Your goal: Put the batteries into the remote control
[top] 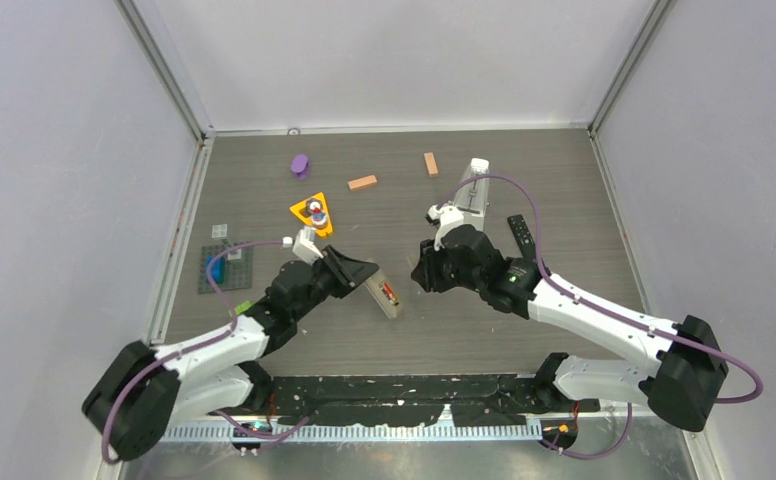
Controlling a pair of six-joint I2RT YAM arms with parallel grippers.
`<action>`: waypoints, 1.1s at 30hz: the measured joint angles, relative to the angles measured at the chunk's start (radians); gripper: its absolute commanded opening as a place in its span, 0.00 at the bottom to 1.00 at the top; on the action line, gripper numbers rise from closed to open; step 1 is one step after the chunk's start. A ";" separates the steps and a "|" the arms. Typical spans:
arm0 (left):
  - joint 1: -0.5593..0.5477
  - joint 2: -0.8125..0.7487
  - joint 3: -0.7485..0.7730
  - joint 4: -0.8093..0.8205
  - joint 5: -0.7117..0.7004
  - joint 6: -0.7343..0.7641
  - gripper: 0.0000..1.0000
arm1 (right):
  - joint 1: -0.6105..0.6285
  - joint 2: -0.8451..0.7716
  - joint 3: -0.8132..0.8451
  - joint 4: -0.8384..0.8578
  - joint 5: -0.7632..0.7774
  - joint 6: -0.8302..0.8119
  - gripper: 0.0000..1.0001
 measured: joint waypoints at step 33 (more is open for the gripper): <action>-0.111 0.552 0.017 0.441 -0.194 -0.077 0.63 | -0.003 0.079 0.017 -0.085 0.034 0.043 0.23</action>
